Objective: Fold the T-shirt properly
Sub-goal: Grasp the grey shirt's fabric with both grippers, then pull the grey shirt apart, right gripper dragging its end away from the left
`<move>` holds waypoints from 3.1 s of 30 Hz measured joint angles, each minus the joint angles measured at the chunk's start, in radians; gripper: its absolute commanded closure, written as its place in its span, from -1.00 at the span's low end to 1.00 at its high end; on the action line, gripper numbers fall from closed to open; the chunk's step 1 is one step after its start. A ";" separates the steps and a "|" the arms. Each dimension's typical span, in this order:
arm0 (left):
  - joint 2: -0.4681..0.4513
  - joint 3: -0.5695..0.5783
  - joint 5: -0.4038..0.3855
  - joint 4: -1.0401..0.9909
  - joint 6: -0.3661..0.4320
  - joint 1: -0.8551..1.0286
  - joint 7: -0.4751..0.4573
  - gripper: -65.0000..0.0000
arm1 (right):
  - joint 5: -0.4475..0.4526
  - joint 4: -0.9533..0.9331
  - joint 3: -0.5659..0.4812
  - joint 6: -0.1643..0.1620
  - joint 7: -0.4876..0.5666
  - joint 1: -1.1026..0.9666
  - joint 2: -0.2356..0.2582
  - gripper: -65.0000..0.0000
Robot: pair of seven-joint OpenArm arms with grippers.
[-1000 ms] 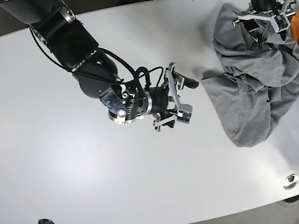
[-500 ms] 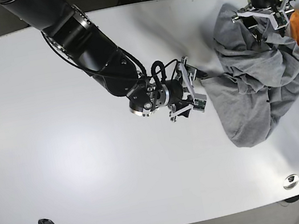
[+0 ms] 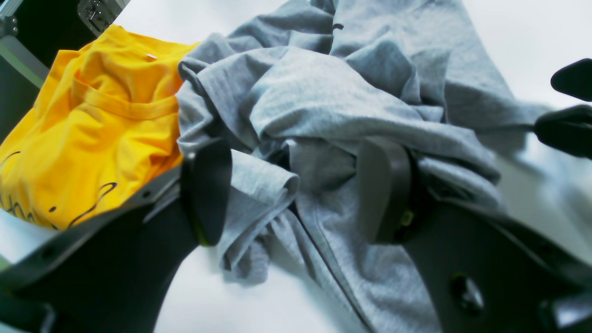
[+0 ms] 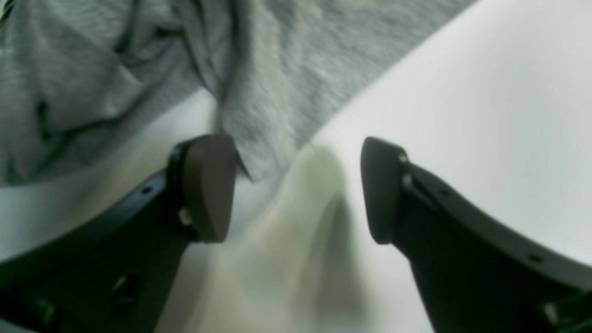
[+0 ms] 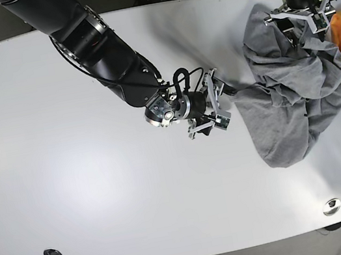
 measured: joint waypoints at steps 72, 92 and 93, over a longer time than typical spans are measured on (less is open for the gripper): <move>0.003 -0.027 -0.004 -0.021 -0.002 -0.116 0.149 -0.22 | 0.012 0.645 0.237 -0.132 -0.132 -0.200 0.189 1.00; 0.027 0.005 0.000 -0.019 -0.161 -0.243 0.332 -0.22 | -0.006 0.685 0.766 0.096 -0.239 -0.219 0.332 1.00; 0.027 0.011 0.000 -0.019 -0.161 -0.244 0.331 -0.22 | -0.003 0.685 0.773 0.096 -0.239 -0.218 0.343 1.00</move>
